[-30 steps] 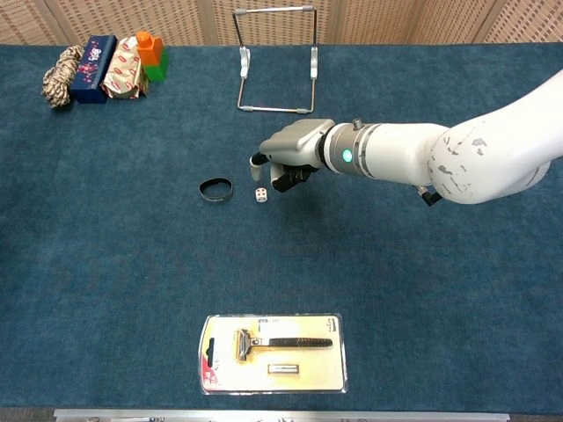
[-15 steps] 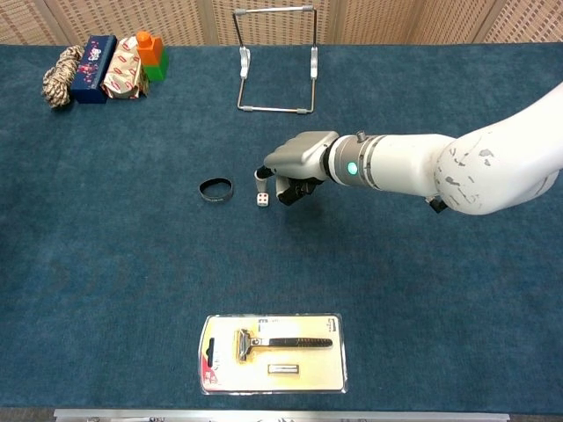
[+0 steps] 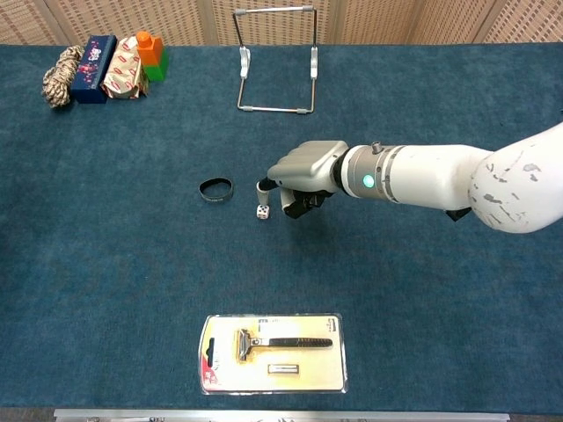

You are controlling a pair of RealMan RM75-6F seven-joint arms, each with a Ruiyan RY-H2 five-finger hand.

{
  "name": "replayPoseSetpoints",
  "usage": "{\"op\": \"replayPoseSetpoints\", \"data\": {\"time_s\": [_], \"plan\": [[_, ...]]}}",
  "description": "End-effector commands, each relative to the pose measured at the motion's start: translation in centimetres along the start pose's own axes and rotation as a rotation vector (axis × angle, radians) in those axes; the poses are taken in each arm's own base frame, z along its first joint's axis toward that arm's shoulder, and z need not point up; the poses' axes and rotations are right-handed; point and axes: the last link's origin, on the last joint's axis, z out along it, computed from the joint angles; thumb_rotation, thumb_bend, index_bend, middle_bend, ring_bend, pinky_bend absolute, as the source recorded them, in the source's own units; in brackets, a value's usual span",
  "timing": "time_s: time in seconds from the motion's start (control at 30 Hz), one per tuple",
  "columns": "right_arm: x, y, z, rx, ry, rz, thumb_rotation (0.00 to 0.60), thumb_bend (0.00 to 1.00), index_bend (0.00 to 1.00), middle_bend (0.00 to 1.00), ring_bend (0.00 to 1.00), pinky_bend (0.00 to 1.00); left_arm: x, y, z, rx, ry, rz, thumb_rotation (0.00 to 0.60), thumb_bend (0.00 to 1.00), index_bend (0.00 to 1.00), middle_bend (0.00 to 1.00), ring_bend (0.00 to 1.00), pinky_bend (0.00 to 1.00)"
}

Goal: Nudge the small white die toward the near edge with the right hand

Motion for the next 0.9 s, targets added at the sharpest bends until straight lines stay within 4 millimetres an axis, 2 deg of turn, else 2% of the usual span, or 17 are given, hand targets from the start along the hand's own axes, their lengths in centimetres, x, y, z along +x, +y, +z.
{"op": "replayPoseSetpoints", "data": {"time_s": [0.03,0.23,0.3,0.4,0.47,0.53,0.7,0.73,0.83,0.9], "plan": [[0.5,0.5,-0.8,-0.012,0.034,0.015,0.286,1.0,0.25,1.0,1.0,1.0,0.1,-0.1,0.0,0.003,0.004,-0.004,0.6,0.26,0.27,0.31,0.27,0.17],[1.1,3.7,-4.8,-0.106,0.139,0.06,0.286,0.99,0.25,1.0,1.0,1.0,0.1,-0.7,0.2,0.026,0.014,-0.004,0.6,0.26,0.27,0.31,0.27,0.17],[1.1,4.9,-6.3,-0.15,0.186,0.081,0.285,0.95,0.25,1.0,1.0,1.0,0.1,-0.9,0.2,0.034,0.02,-0.006,0.6,0.26,0.27,0.31,0.27,0.17],[0.4,6.8,-8.8,-0.221,0.244,0.131,0.284,0.91,0.25,1.0,1.0,1.0,0.0,-1.2,0.4,0.045,0.033,-0.013,0.6,0.26,0.27,0.31,0.27,0.17],[-0.4,8.0,-10.4,-0.264,0.272,0.168,0.285,0.89,0.24,0.95,0.98,0.98,-0.1,-1.4,0.6,0.05,0.037,-0.019,0.6,0.26,0.27,0.31,0.27,0.17],[-1.2,9.1,-11.8,-0.313,0.314,0.183,0.285,0.83,0.22,0.86,0.91,0.94,-0.3,-1.5,0.7,0.052,0.034,-0.021,0.6,0.26,0.27,0.31,0.27,0.17],[-3.4,11.4,-15.1,-0.426,0.434,0.229,0.285,0.43,0.21,0.68,0.72,0.67,-0.5,-1.5,0.7,0.053,0.031,-0.02,0.6,0.26,0.27,0.31,0.27,0.17],[-3.9,11.7,-15.8,-0.445,0.458,0.232,0.284,0.4,0.21,0.64,0.68,0.64,-0.4,-1.5,0.7,0.055,0.033,-0.021,0.6,0.26,0.27,0.31,0.27,0.17],[-5.6,13.0,-18.4,-0.512,0.552,0.216,0.285,0.37,0.18,0.45,0.45,0.49,-0.3,-1.5,0.6,0.059,0.042,-0.026,0.6,0.26,0.26,0.31,0.27,0.17],[-6.8,13.6,-19.9,-0.552,0.59,0.209,0.285,0.36,0.16,0.38,0.34,0.39,-0.3,-1.5,0.5,0.059,0.042,-0.024,0.6,0.26,0.27,0.31,0.27,0.17]]}}
